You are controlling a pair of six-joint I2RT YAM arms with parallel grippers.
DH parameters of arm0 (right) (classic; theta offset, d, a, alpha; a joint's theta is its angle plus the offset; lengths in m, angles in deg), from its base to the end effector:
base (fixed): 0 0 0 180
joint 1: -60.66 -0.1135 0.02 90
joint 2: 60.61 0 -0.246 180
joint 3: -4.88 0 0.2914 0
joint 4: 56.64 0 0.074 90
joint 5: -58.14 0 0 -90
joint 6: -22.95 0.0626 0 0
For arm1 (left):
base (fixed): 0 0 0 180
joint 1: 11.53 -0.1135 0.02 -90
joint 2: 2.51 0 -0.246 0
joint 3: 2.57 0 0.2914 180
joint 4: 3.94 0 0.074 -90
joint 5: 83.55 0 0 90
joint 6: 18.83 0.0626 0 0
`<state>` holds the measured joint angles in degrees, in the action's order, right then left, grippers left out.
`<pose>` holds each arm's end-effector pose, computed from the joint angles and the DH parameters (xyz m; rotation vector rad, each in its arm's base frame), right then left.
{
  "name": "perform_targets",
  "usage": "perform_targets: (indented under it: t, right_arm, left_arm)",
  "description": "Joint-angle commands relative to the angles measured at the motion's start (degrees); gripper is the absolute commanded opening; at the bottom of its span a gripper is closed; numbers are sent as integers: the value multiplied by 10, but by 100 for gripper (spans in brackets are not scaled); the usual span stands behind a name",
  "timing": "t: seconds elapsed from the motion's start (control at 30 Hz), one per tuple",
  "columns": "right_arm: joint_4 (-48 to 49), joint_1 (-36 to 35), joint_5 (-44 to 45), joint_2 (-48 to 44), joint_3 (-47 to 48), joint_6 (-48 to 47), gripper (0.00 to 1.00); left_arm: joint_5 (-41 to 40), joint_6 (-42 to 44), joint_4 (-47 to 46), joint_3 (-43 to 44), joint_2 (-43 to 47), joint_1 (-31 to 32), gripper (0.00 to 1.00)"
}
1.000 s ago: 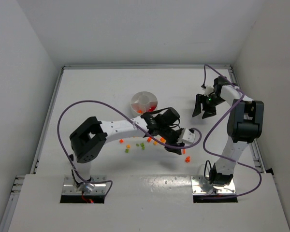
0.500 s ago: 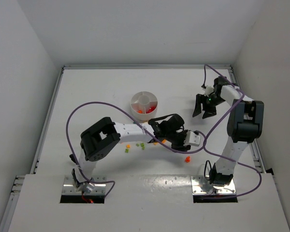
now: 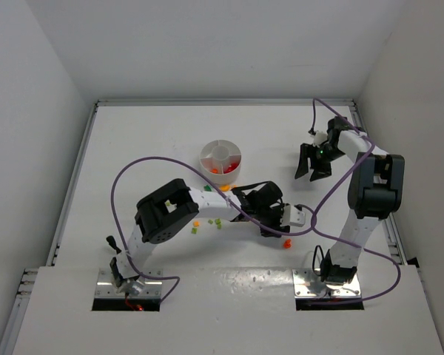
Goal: Sort the legos into containers by color
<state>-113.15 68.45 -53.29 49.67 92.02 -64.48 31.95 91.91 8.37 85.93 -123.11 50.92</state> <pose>0.3964 -0.0311 0.0996 0.2122 2.8905 0.5358 0.2006 -0.4427 0.0791 1.7713 1.6502 -0.8702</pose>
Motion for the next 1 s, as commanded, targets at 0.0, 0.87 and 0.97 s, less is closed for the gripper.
perform_targets:
  t: [0.0, 0.87, 0.97]
  right_arm:
    - [9, 4, -1, -27, 12, -5, 64]
    - [4, 4, -1, -16, 17, -5, 64]
    - [4, 4, -6, -10, 23, -5, 64]
  left_arm:
    - [-1, -15, -23, 19, -5, 5, 52]
    - [0, -36, -33, 2, -17, 10, 50]
    - [0, -36, -33, 2, -17, 10, 50]
